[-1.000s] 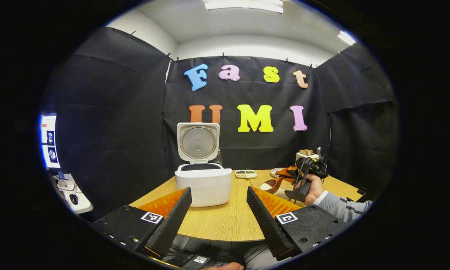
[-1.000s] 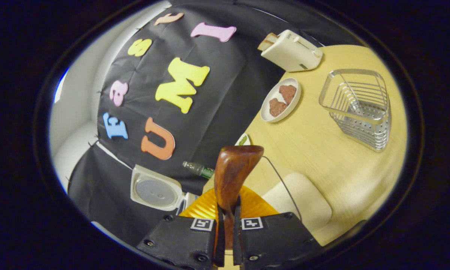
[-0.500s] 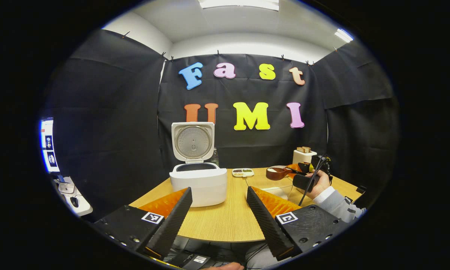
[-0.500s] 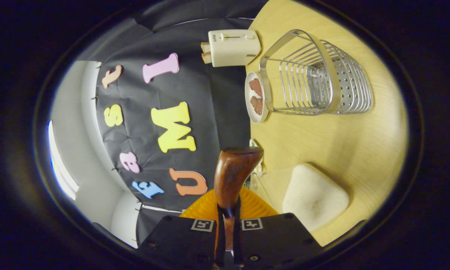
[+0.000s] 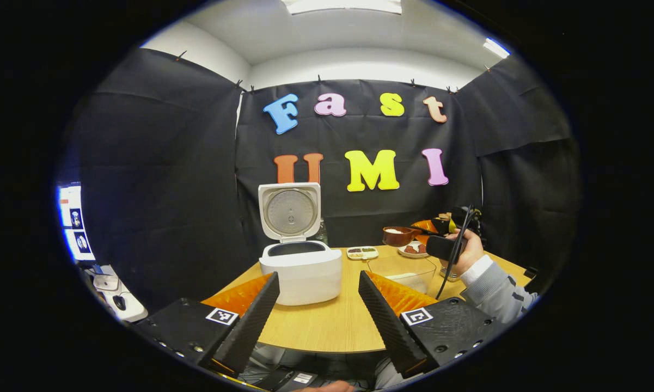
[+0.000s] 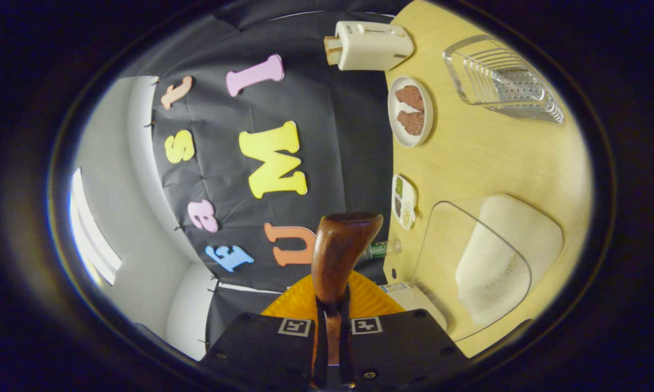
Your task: Close the left gripper, press the button to open the rice cooker; take a wooden spoon from the chopstick holder with the right hand, scoop a spoonful of rice and pour it into the rice cooker, then put the wooden spoon back into the chopstick holder.
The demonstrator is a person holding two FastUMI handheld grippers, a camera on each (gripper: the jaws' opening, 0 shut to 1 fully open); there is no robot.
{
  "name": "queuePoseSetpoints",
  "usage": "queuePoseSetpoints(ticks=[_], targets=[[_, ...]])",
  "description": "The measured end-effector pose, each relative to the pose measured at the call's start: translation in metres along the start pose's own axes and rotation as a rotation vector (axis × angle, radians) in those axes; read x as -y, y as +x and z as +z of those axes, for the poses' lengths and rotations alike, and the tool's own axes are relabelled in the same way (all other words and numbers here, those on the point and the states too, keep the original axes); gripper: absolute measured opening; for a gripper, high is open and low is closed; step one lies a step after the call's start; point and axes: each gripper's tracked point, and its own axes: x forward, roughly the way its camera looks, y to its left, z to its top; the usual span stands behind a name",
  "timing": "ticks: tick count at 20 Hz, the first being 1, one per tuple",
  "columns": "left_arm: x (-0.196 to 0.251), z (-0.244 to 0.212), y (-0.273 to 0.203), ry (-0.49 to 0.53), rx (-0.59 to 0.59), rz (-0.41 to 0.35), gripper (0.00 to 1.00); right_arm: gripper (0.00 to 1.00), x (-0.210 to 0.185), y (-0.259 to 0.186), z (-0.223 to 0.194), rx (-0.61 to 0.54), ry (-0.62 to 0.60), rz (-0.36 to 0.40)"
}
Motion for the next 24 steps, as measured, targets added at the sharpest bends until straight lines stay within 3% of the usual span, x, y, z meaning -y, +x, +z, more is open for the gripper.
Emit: queuePoseSetpoints(ticks=[10, 14, 22, 23, 24], targets=[[-0.04, 0.001, 0.025, -0.048, -0.033, 0.063, 0.93, 0.13, -0.069, 0.086, -0.079, -0.087, -0.163, 0.054], [-0.058, -0.001, 0.03, -0.07, -0.035, 0.094, 0.92, 0.13, -0.068, 0.128, -0.115, -0.114, -0.267, 0.03], [-0.085, -0.017, 0.038, -0.112, -0.073, 0.163, 0.93, 0.13, -0.029, 0.197, -0.157, -0.162, -0.558, -0.106], [-0.086, -0.018, 0.039, -0.11, -0.077, 0.17, 0.83, 0.13, -0.024, 0.202, -0.16, -0.168, -0.595, -0.12], [-0.088, -0.019, 0.04, -0.107, -0.079, 0.176, 0.94, 0.13, -0.021, 0.209, -0.164, -0.172, -0.633, -0.13]])
